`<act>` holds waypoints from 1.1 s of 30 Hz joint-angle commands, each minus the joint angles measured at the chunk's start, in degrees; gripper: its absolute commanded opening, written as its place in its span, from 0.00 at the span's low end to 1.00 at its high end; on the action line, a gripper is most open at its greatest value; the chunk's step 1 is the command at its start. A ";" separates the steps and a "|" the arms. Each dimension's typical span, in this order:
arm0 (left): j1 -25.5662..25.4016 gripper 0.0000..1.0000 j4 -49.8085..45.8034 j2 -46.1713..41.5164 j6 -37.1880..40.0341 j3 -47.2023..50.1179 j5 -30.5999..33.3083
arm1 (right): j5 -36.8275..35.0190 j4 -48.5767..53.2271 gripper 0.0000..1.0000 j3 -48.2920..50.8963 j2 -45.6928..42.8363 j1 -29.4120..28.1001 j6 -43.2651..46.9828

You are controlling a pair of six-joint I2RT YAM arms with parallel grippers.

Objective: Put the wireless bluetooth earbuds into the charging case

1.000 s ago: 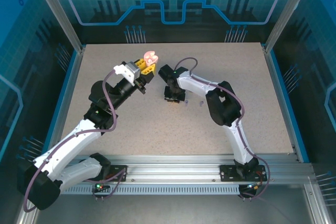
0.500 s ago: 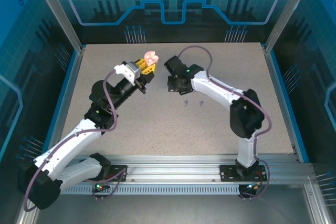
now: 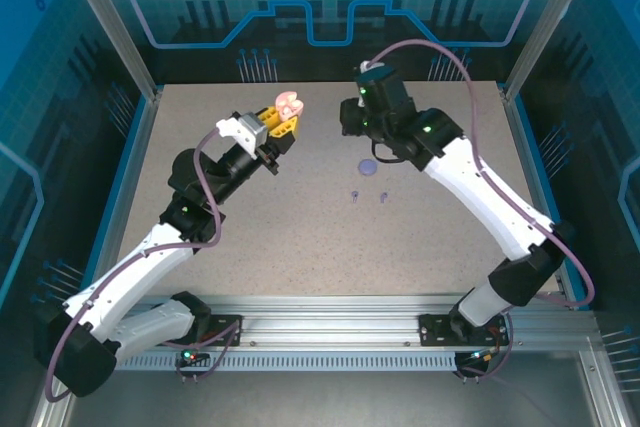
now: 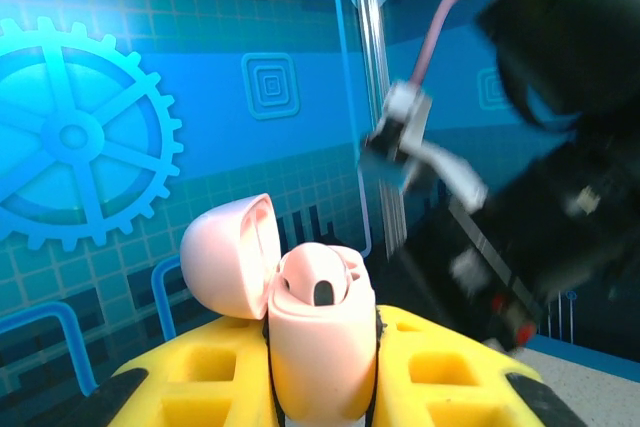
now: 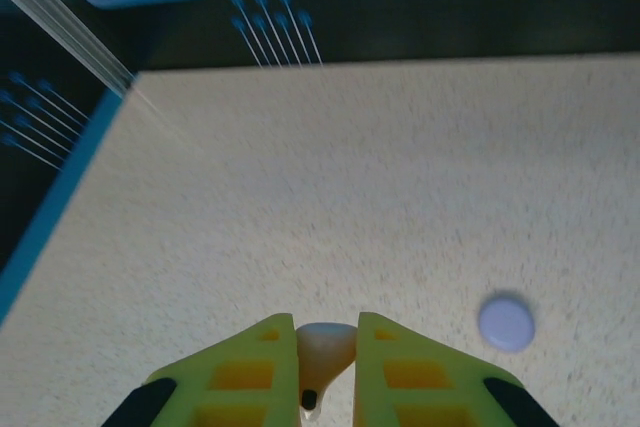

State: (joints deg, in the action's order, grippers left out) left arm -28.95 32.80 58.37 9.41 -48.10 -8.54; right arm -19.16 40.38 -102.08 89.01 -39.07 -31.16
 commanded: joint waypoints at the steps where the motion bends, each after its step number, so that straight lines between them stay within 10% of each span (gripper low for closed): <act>1: -0.15 0.00 0.96 0.46 0.04 -2.01 -1.70 | 1.29 -1.88 0.15 -3.32 -3.38 -0.47 5.14; 19: -0.23 0.00 0.80 2.10 -1.22 -2.97 -3.68 | 17.94 -12.08 0.16 -5.50 -8.69 -4.89 16.13; 33: -0.45 0.00 1.03 2.40 -1.32 -3.07 -3.68 | 13.63 -12.30 0.16 -6.22 -5.18 -9.28 21.16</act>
State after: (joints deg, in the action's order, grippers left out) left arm -29.02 32.38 60.82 8.97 -49.06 -11.03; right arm -3.20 29.47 -106.52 83.31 -47.27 -12.32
